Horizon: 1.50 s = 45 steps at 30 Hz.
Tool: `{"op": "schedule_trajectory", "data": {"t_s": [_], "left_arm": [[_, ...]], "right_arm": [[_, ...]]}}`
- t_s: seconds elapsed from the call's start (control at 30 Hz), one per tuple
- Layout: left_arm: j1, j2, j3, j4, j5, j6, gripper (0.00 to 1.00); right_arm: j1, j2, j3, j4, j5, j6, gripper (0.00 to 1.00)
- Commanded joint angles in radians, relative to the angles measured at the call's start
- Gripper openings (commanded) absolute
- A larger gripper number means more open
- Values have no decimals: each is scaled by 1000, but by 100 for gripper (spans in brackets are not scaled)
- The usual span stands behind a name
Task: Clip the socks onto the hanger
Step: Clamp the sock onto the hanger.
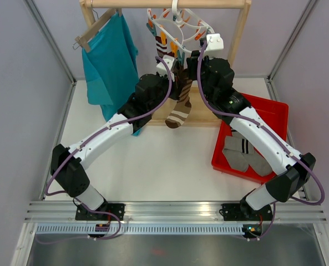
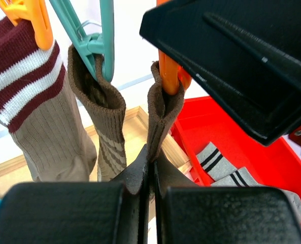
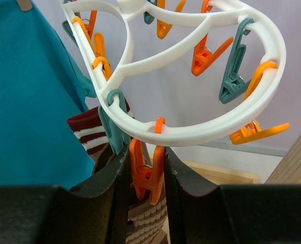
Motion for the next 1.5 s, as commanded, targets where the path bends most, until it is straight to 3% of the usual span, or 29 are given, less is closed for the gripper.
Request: {"op": "schedule_trajectory", "data": {"t_s": [0.0,1.2,1.47], "left_arm": [[-5,-11,52,51,0,-30,2],[-5,-10,75,23,16,-34,2],[-5,-7,80,23,16,-34,2]], "right_arm": [[4,-20,-5,8,21,6,0],[4,-27,-6,6,32,9,1],[4,-44,-3,1,10,26,32]]}}
